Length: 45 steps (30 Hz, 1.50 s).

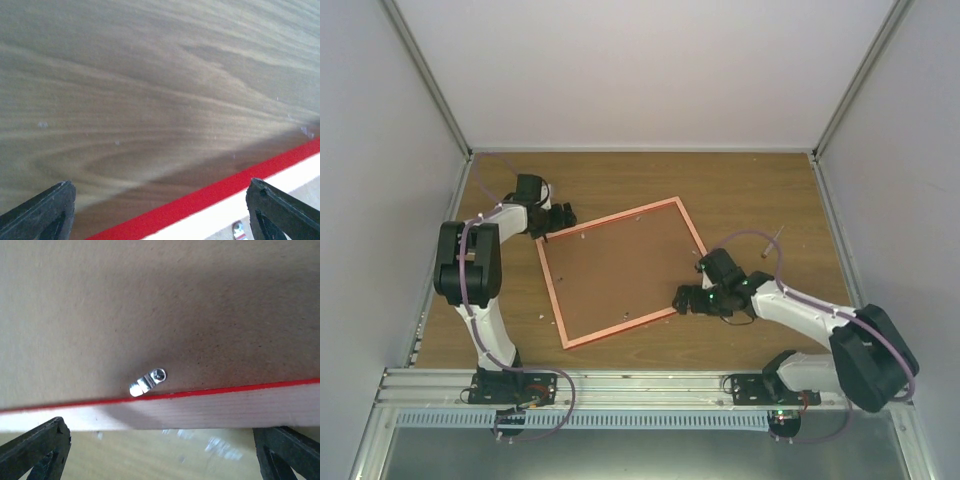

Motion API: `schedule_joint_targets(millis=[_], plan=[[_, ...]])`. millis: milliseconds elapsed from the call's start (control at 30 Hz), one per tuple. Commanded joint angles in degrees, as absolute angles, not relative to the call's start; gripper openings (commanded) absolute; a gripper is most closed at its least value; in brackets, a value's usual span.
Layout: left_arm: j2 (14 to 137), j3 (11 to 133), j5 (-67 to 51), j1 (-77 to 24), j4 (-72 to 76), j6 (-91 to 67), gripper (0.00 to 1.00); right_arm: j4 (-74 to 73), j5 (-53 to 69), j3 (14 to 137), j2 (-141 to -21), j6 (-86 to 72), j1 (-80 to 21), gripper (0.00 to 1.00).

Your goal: Take the photo out of the frame

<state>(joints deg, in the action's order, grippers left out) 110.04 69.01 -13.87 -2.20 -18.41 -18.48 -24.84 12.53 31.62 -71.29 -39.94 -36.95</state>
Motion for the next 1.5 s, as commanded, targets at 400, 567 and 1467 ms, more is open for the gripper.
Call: schedule_joint_targets(millis=[400,567,1467], plan=[[97.3,50.4,-23.3,-6.4,-15.9,-22.5,0.92,-13.5,15.9,53.6,-94.3,-21.8,-17.7,1.0],[92.6,45.1,-22.6,-8.7,-14.4,-24.6,0.92,-16.7,12.9,60.5,-100.1,-19.7,-17.0,1.0],[84.0,35.4,-24.3,-18.9,-11.1,-28.9,0.92,-12.8,21.4,50.2,-94.0,-22.1,-14.2,1.0]])
